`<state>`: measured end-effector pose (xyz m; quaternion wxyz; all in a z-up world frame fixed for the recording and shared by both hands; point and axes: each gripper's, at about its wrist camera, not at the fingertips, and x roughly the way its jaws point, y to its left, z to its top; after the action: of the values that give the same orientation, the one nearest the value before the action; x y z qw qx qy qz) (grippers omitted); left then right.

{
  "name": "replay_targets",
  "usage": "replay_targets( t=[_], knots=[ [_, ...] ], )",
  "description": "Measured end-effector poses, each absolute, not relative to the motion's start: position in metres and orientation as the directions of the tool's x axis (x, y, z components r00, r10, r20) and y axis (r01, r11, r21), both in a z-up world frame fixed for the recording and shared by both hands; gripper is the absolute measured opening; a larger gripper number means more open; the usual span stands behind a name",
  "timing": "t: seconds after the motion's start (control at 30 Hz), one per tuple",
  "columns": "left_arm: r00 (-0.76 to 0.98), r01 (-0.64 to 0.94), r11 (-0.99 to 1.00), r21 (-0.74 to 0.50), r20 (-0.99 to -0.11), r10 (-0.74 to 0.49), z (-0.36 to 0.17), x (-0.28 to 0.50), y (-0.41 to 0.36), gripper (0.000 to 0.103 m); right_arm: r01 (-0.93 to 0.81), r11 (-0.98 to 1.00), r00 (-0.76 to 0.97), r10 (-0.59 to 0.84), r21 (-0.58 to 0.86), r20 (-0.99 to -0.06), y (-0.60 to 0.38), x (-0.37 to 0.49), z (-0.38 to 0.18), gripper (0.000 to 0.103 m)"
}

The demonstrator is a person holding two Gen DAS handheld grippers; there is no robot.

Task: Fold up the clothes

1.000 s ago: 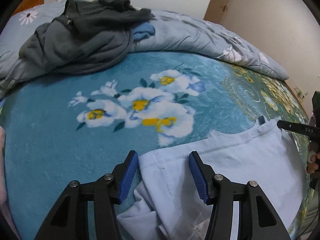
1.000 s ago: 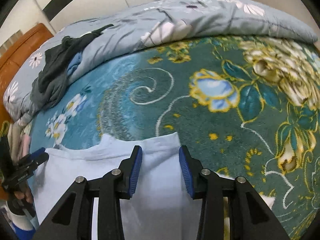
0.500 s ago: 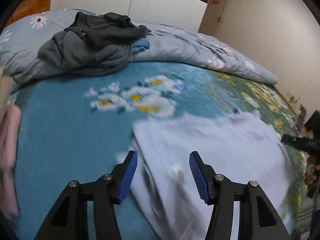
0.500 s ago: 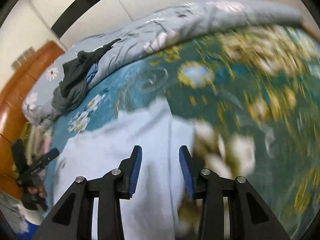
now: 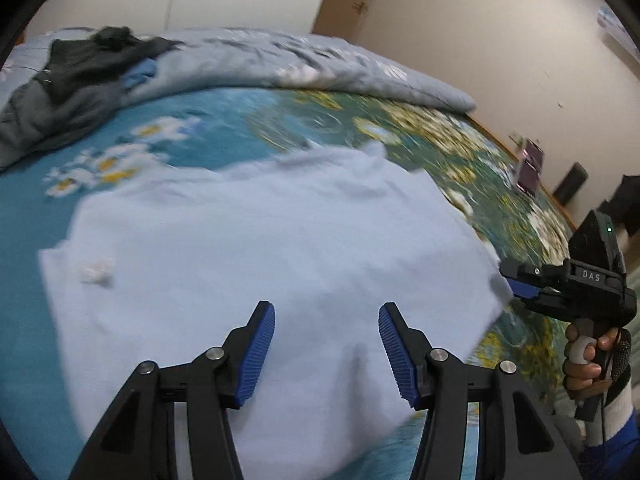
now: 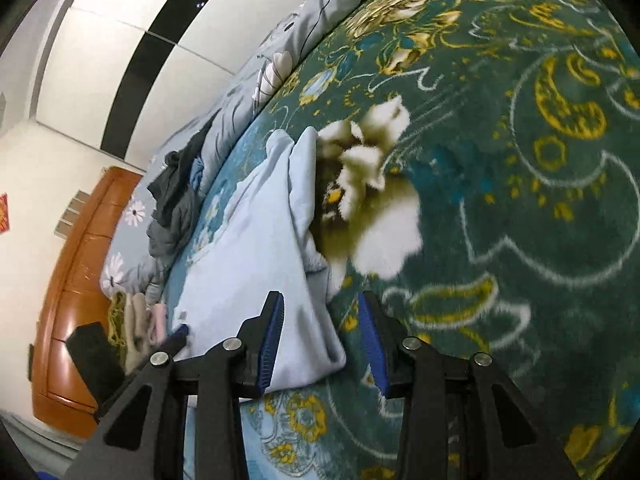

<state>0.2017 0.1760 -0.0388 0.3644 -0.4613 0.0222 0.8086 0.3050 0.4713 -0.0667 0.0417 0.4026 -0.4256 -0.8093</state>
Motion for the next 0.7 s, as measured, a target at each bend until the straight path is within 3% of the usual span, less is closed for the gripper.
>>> replay_targets(
  t=[0.2, 0.7],
  knots=[
    [-0.332, -0.62, -0.753, -0.221, -0.796, 0.506, -0.051, 0.214, 0.195, 0.058, -0.249, -0.568, -0.693, -0.461, 0.785, -0.554, 0.472, 0.317, -0.077, 0.04],
    [-0.293, -0.589, -0.754, -0.29, -0.793, 0.534, -0.048, 0.211, 0.193, 0.059, -0.157, -0.557, -0.676, -0.541, 0.816, -0.5, 0.463, 0.253, -0.078, 0.04]
  ],
)
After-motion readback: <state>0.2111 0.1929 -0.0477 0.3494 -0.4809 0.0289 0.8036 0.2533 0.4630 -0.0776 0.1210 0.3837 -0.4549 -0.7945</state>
